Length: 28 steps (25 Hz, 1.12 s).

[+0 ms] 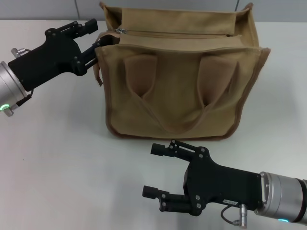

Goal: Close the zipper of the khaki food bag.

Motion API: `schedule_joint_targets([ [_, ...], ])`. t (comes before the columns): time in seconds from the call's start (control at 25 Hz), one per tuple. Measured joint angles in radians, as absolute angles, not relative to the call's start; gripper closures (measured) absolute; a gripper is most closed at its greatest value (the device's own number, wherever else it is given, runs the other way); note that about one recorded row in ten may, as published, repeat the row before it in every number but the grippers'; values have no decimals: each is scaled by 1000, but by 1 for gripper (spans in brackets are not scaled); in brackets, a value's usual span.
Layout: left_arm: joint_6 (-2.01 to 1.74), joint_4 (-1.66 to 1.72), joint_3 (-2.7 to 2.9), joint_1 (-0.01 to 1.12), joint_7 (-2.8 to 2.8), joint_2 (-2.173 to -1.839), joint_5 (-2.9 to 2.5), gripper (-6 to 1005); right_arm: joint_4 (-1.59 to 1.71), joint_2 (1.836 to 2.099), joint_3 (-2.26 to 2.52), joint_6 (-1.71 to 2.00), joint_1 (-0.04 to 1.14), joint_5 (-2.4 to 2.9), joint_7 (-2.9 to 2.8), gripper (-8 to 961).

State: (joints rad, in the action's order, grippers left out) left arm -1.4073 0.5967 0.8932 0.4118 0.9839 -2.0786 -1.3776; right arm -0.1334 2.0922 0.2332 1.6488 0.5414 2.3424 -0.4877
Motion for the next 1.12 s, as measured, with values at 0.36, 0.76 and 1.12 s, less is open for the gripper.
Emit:
schedule_joint_targets([
  [0.36, -1319, 596, 910, 420, 1001, -2079, -1365, 517, -132, 2092, 223, 1649, 544, 2342, -488, 162],
  [0.76, -1316, 594, 923, 422, 1015, -2078, -1341, 659, -129, 2092, 218, 1649, 551, 2342, -488, 162],
  [1.12, -1431, 581, 934, 426, 1010, -2080, -1288, 913, -132, 2092, 202, 1665, 548, 2342, -488, 162],
])
